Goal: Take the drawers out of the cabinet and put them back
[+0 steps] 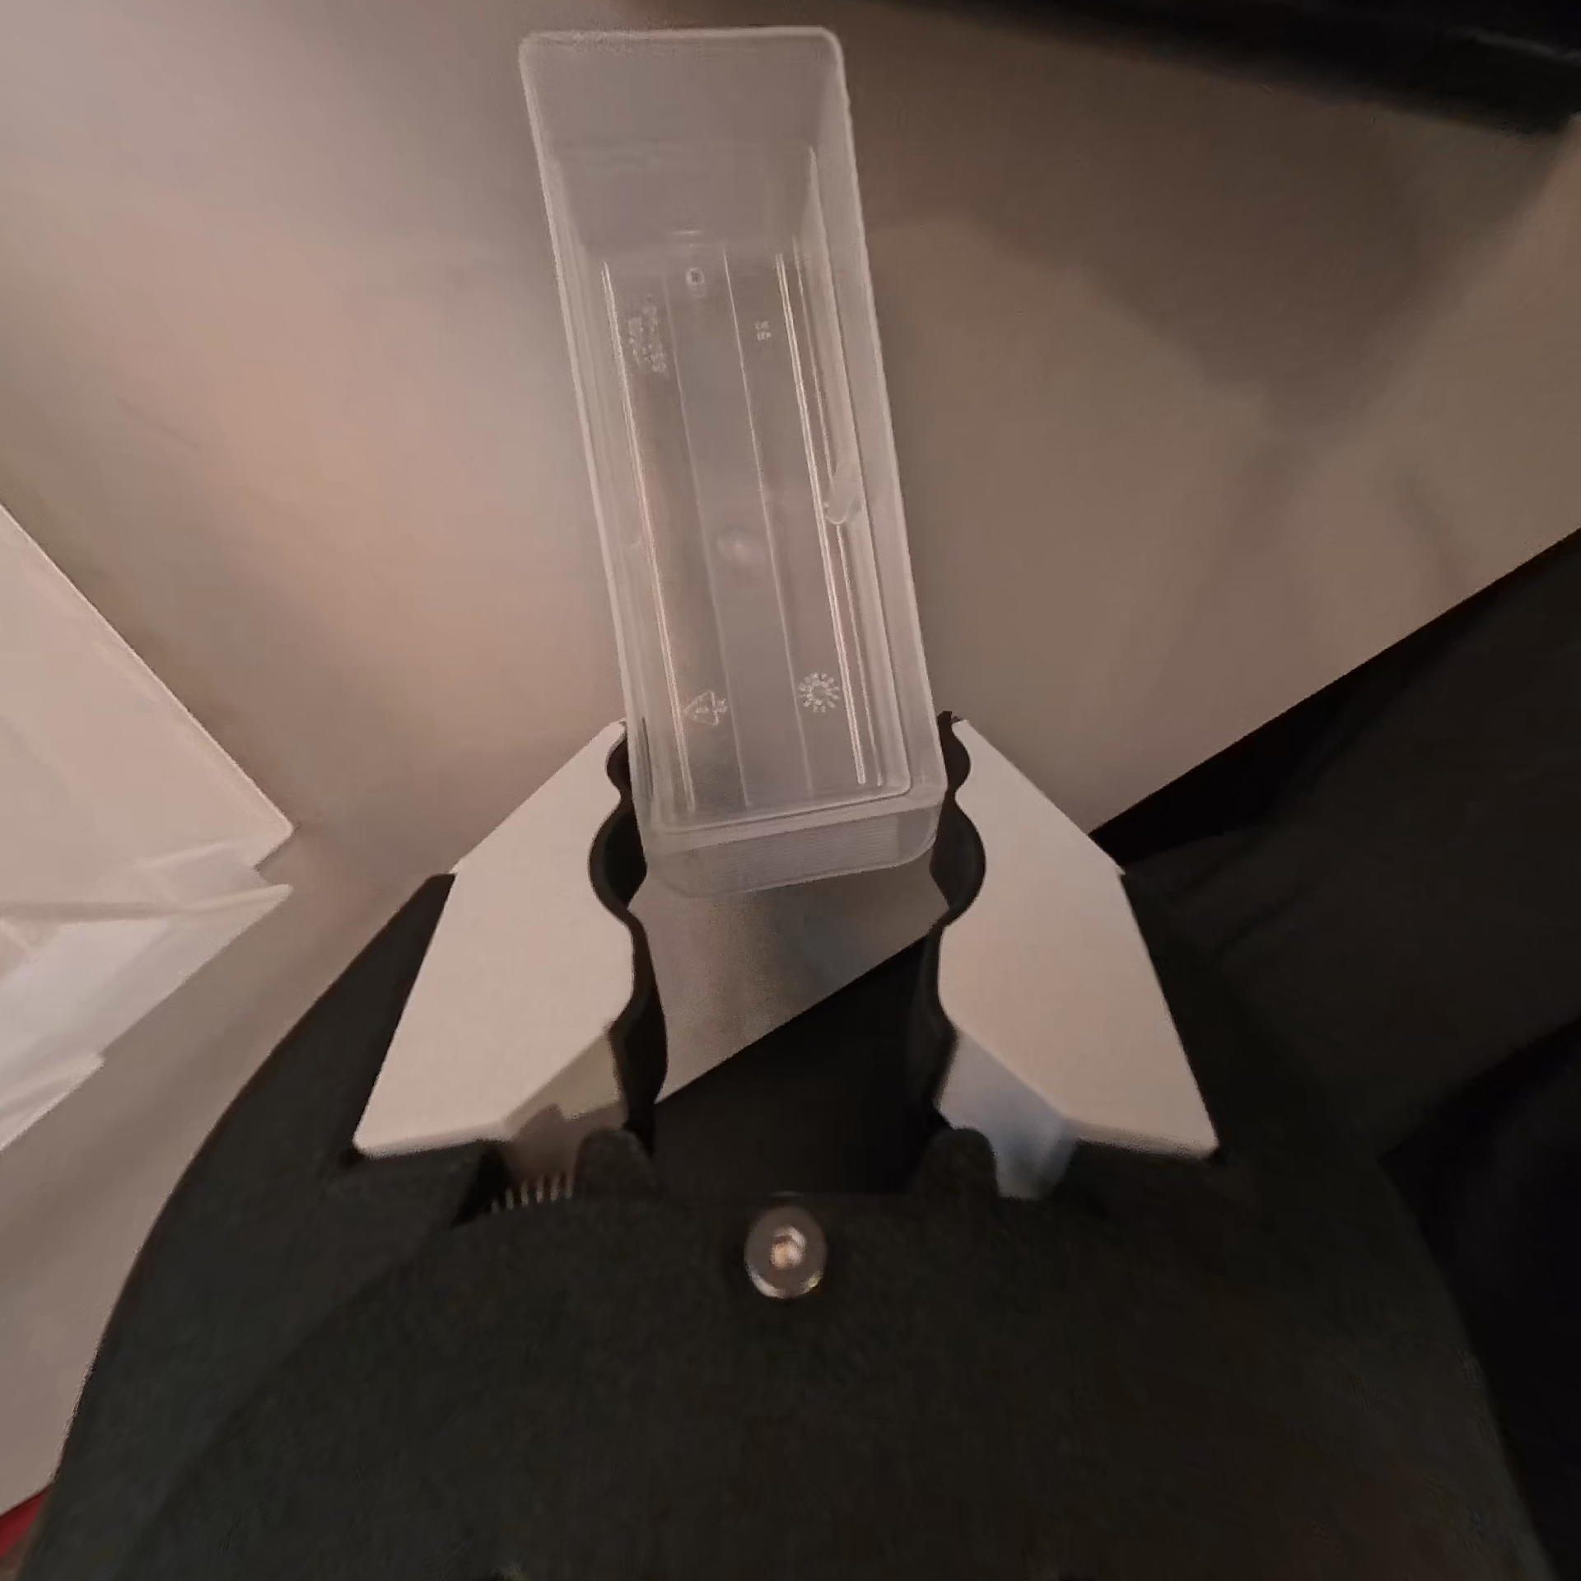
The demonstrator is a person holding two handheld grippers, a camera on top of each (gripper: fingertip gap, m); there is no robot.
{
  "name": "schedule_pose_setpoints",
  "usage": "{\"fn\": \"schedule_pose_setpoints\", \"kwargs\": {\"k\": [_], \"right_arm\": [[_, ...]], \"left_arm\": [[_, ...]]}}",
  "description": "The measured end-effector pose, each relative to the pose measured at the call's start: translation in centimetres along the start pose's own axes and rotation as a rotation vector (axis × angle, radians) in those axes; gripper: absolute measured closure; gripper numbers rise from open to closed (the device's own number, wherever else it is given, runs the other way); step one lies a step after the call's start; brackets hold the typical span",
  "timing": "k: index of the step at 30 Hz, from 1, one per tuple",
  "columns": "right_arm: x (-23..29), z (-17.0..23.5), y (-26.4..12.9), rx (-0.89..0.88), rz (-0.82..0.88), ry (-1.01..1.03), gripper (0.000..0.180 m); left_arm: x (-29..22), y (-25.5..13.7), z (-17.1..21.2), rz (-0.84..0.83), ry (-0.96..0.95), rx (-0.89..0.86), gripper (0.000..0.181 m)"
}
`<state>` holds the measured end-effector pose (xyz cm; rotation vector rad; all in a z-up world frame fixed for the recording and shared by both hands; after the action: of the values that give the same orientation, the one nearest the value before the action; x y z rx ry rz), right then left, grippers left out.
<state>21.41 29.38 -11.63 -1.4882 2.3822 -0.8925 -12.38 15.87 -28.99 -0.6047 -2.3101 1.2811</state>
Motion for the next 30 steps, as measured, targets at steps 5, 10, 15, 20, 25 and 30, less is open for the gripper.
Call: {"fn": "schedule_pose_setpoints", "kwargs": {"k": [5, 10, 15, 20, 25, 30], "right_arm": [[0.0, 0.0, 0.0, 0.000, 0.001, 0.001, 0.135], [0.0, 0.0, 0.0, 0.007, -0.001, 0.001, 0.135], [0.0, 0.0, 0.0, 0.007, 0.001, 0.002, 0.135], [0.0, 0.0, 0.0, 0.008, 0.001, 0.003, 0.135], [0.0, 0.0, 0.0, 0.011, 0.000, 0.003, 0.135], [0.0, 0.0, 0.0, 0.007, 0.001, 0.003, 0.135]], "left_arm": [[1.5, -2.5, -2.7, 0.010, 0.025, -0.075, 0.115], [3.2, -5.8, -6.3, 0.041, 0.097, -0.138, 0.115], [4.5, -7.3, -9.9, 0.085, 0.171, -0.152, 0.115], [5.0, -7.4, -12.0, 0.082, 0.254, -0.099, 0.115], [5.4, -9.0, -13.8, 0.114, 0.251, -0.123, 0.115], [6.1, -9.9, -15.1, 0.158, 0.207, -0.175, 0.115]]}}
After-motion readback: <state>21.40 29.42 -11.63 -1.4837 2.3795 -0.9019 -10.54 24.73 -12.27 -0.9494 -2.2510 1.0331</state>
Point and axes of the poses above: each gripper's, where its closed fingertips meet, y out along the fingers, z out of its underside, x = y × z across the jaws, the point moved 9 cm from there along -y, back along the fingers, and after that the axes turned 12 degrees about -z, right-handed, at the moved point
